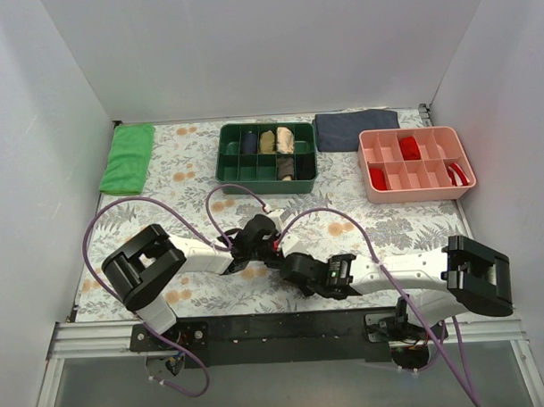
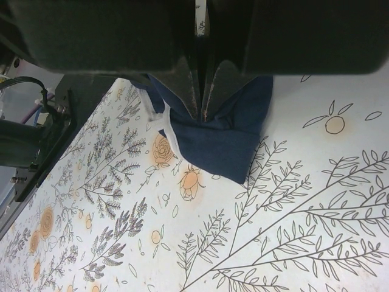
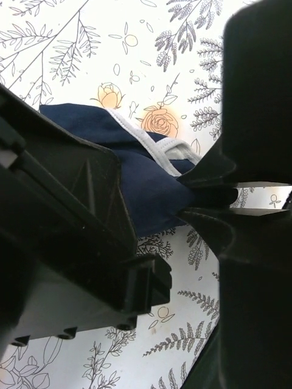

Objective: Roll the underwear
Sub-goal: Roll the underwear to the center of the board, then pick up the underwear from the center of the board, then place the underwear in the storage box.

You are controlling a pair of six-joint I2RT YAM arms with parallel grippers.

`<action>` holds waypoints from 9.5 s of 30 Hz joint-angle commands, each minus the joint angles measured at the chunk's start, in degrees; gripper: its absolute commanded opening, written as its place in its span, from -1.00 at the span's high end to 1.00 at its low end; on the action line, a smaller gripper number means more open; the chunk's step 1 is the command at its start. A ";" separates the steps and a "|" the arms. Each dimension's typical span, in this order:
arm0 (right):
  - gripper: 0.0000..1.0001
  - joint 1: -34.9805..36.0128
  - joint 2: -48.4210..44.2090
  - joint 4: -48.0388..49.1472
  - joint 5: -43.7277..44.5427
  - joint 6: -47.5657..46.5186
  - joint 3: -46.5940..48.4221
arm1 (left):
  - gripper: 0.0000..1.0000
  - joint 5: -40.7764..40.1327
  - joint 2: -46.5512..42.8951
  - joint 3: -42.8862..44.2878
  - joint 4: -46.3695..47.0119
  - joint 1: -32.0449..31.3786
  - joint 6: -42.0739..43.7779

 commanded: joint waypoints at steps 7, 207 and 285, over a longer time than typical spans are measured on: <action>0.81 0.85 -4.61 7.17 0.15 10.93 -6.46 | 1.00 -7.24 -3.44 1.15 -6.66 -0.29 -1.40; 0.17 -8.73 -5.24 2.88 -7.49 -5.85 -6.30 | 1.00 -2.42 4.55 3.96 -1.75 -3.19 5.19; 0.97 -28.41 23.31 -11.07 -7.15 -1.63 51.24 | -0.56 -26.94 -30.26 3.07 -42.71 24.67 -7.56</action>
